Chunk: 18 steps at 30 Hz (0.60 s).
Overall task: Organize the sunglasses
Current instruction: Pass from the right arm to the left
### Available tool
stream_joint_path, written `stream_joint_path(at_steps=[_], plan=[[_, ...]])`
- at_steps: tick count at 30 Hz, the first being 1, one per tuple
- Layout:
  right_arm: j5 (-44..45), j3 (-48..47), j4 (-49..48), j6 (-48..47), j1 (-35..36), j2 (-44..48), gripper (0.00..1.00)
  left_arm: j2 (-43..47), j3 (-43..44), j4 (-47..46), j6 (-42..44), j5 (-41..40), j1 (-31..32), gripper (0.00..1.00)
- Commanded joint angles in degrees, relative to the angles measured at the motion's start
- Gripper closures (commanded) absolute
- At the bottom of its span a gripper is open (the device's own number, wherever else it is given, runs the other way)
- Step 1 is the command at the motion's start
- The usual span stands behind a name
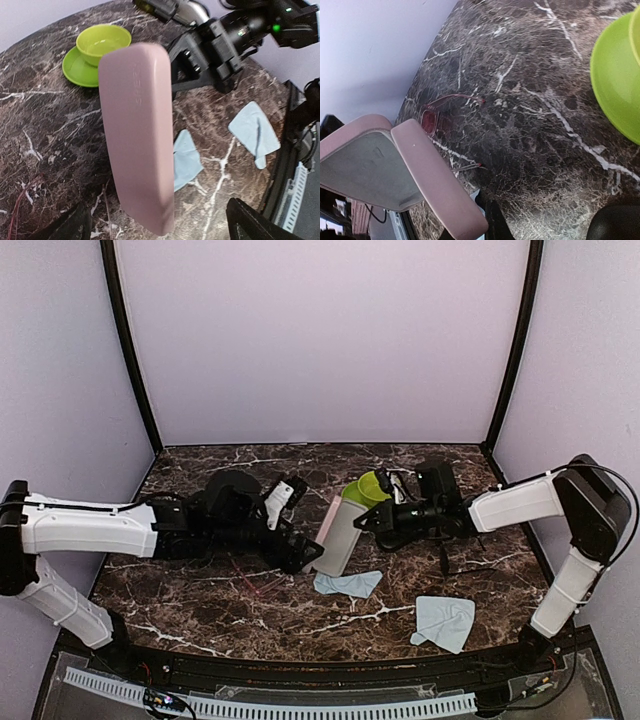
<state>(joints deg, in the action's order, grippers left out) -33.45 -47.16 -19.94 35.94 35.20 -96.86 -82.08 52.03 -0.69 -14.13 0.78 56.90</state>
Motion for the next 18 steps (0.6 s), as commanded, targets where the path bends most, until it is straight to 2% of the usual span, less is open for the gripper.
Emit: stream_joint_path(at_steps=[1, 10, 18], plan=[[-12.66, -5.35, 4.2, -14.02, -0.08, 1.22, 1.0, 9.4, -4.12, -5.43, 0.1, 6.92, -0.09, 0.02], [-20.97, -12.75, 23.85, -29.98, -0.05, 2.73, 1.0, 16.83, -8.0, -6.96, -3.35, 8.22, -4.89, 0.03], [-27.0, -14.1, 28.81, -35.06, 0.7, 3.21, 1.0, 18.43, -10.71, -10.47, -6.77, 11.09, -6.54, 0.04]])
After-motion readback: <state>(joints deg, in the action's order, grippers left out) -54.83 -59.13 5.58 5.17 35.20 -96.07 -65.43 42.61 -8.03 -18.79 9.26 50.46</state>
